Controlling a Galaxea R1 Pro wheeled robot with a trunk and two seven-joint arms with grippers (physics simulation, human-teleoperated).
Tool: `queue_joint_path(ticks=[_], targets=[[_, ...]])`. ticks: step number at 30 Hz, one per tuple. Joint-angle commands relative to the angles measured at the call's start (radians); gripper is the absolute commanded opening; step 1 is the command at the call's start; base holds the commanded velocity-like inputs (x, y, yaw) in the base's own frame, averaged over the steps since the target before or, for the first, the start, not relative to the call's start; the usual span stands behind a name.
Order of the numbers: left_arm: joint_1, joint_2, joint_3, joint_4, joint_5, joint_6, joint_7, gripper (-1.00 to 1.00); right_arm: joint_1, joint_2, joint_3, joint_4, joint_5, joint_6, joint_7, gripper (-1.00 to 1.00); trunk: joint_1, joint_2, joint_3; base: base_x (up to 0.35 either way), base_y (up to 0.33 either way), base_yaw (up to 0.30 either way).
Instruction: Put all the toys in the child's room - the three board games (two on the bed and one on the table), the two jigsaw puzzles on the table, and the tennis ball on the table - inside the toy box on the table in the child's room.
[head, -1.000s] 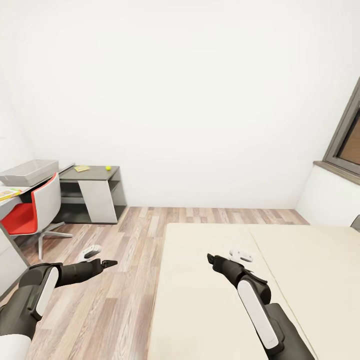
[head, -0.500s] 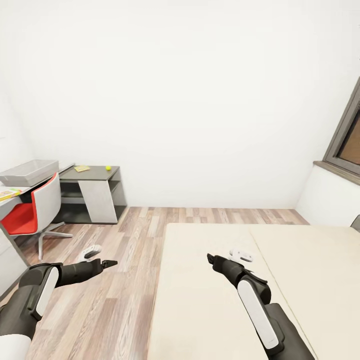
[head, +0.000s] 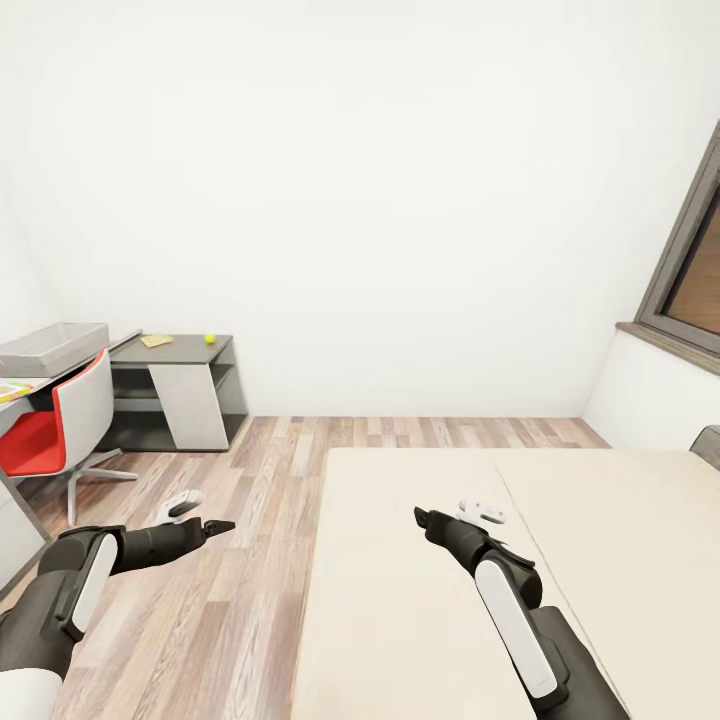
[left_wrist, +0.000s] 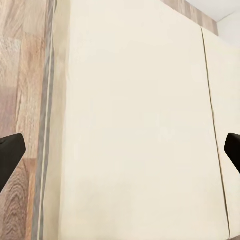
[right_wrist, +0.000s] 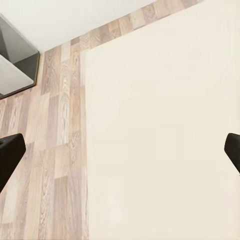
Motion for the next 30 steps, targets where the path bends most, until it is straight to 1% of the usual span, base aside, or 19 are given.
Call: queue_joint_path(ticks=[1,30], targets=[[-0.001,0.000,0.001,0.000,0.003,0.007,-0.001,1.00,-0.001,0.000,0.001,-0.001,-0.010,0.001,-0.010,1.00,0.001,-0.002,-0.002,0.000,0.000,-0.005],[-0.001,0.000,0.001,0.000,0.003,0.007,-0.001,1.00,-0.001,0.000,0.001,-0.001,-0.011,0.001,-0.011,1.00,0.001,-0.002,-0.002,-0.010,-0.024,0.000]])
